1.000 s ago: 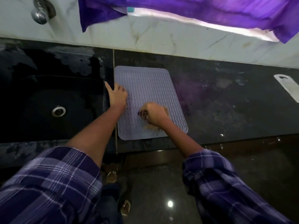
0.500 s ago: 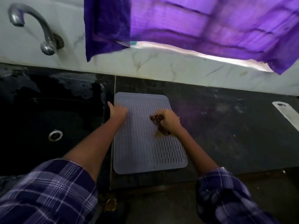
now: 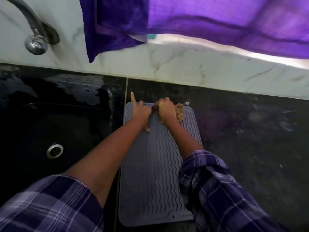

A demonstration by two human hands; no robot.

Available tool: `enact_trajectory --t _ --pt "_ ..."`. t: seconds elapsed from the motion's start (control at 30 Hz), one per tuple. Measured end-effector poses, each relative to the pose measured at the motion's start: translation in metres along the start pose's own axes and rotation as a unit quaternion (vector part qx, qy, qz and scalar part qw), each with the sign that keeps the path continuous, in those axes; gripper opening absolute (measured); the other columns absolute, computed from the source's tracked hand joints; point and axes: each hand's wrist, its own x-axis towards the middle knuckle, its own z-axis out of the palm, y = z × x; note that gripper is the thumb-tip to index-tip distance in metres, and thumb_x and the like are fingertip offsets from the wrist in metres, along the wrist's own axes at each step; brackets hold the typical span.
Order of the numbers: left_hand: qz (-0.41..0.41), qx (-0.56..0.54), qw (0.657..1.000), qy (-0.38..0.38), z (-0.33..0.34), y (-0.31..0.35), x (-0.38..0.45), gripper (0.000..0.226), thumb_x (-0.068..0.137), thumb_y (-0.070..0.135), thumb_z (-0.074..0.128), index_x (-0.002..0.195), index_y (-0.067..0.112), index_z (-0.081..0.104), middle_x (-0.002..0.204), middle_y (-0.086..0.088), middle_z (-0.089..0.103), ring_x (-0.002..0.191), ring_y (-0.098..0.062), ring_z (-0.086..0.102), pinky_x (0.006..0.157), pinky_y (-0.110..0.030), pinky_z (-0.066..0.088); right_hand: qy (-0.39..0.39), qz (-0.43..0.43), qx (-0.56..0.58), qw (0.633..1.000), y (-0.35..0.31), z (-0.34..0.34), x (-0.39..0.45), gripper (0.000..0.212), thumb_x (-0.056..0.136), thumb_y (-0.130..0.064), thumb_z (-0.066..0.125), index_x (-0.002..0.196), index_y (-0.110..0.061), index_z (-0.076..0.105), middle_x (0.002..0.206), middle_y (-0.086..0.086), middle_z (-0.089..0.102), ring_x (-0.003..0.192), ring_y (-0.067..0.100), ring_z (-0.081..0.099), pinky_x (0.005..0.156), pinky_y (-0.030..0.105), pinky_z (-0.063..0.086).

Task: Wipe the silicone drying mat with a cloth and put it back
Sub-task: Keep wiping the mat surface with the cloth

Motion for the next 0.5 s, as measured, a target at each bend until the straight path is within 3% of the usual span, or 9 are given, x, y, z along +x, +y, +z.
enact_trajectory --t 0.13,0.2,0.37,0.5 --pt "-0.004 0.012 1.000 -0.002 -0.007 0.000 -0.007 0.073 0.067 0.070 0.068 0.123 0.024 0.062 0.136 -0.002 0.056 0.145 -0.027 0.023 0.107 -0.073 -0.007 -0.029 0.047 0.015 0.998 0.006 -0.006 -0.013 0.030 0.095 -0.012 0.046 0.120 -0.002 0.058 0.124 0.019 0.058 0.113 0.033 0.058 0.094 0.039 0.047" --pt "-0.006 0.006 1.000 0.000 -0.005 0.000 -0.006 0.075 0.066 0.070 0.069 0.127 0.026 0.060 0.143 -0.002 0.051 0.147 -0.028 0.019 0.106 -0.075 -0.007 -0.080 0.033 0.016 0.996 0.006 -0.008 -0.042 0.032 0.094 -0.019 0.050 0.120 -0.005 0.061 0.126 0.016 0.060 0.115 0.031 0.057 0.100 0.039 0.044" --pt "0.011 -0.039 0.998 0.041 0.002 -0.005 -0.008 0.080 0.070 0.066 0.068 0.136 0.024 0.050 0.148 -0.004 0.044 0.148 -0.030 0.015 0.104 -0.077 -0.006 -0.238 -0.020 0.004 0.971 0.010 -0.037 -0.065 0.035 0.089 -0.025 0.056 0.117 -0.005 0.064 0.120 0.015 0.063 0.112 0.033 0.059 0.095 0.041 0.048" --pt "0.000 -0.046 0.999 0.025 0.007 -0.003 -0.004 0.080 0.071 0.066 0.067 0.138 0.026 0.049 0.149 0.000 0.043 0.149 -0.029 0.009 0.103 -0.077 -0.008 -0.079 0.030 0.051 0.995 0.016 -0.038 -0.006 0.030 0.092 -0.015 0.048 0.114 -0.006 0.066 0.113 0.017 0.066 0.105 0.033 0.063 0.087 0.041 0.051"
